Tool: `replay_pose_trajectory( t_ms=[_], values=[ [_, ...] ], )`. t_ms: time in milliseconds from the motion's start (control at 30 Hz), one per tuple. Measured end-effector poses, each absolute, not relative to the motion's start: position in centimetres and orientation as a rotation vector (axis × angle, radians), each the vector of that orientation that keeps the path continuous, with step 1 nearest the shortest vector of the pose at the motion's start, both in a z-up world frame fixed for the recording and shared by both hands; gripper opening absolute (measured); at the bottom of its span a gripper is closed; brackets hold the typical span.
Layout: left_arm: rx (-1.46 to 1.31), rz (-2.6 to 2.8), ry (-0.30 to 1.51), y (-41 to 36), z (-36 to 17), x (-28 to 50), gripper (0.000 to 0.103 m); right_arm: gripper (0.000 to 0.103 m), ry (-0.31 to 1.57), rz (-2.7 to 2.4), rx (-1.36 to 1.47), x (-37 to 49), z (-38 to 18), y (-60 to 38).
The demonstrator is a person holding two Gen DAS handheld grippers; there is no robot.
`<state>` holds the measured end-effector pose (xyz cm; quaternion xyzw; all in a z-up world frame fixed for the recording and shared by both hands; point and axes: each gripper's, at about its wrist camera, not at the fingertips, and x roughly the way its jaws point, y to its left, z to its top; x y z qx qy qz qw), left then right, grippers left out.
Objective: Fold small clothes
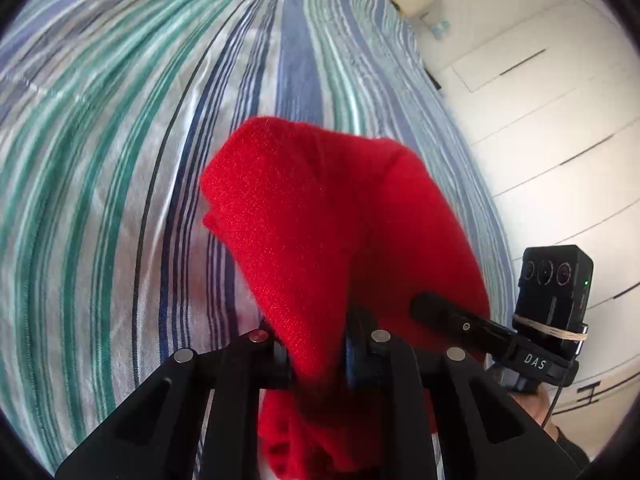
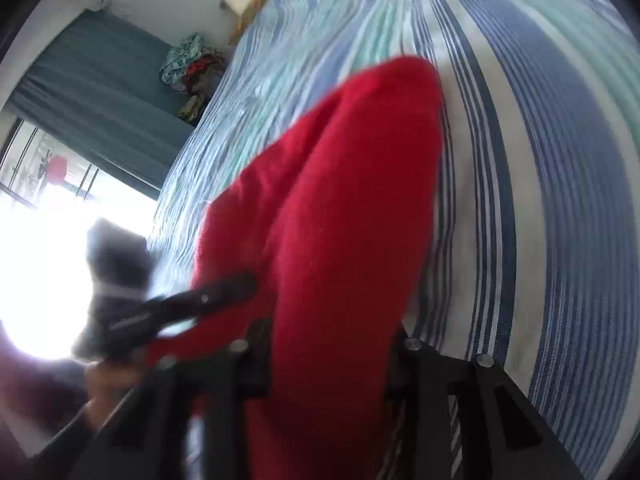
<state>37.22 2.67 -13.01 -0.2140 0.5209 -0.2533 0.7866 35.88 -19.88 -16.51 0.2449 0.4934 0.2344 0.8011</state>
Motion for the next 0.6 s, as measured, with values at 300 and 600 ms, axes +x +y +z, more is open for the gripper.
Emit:
replay_pose_trajectory(
  t_ms=[300, 600],
  values=[
    [-0.424, -0.613, 1.028, 2.3, -5.2, 35.1, 0.02, 0.034, 0.902, 0.545, 0.476, 34.5, -6.7, -19.6],
    [-0.083, -0.239, 1.022, 4.3, -7.8, 25.9, 0.07, 0.082, 1.025, 0.234, 0.408, 29.5, -11.3, -25.9]
  ],
)
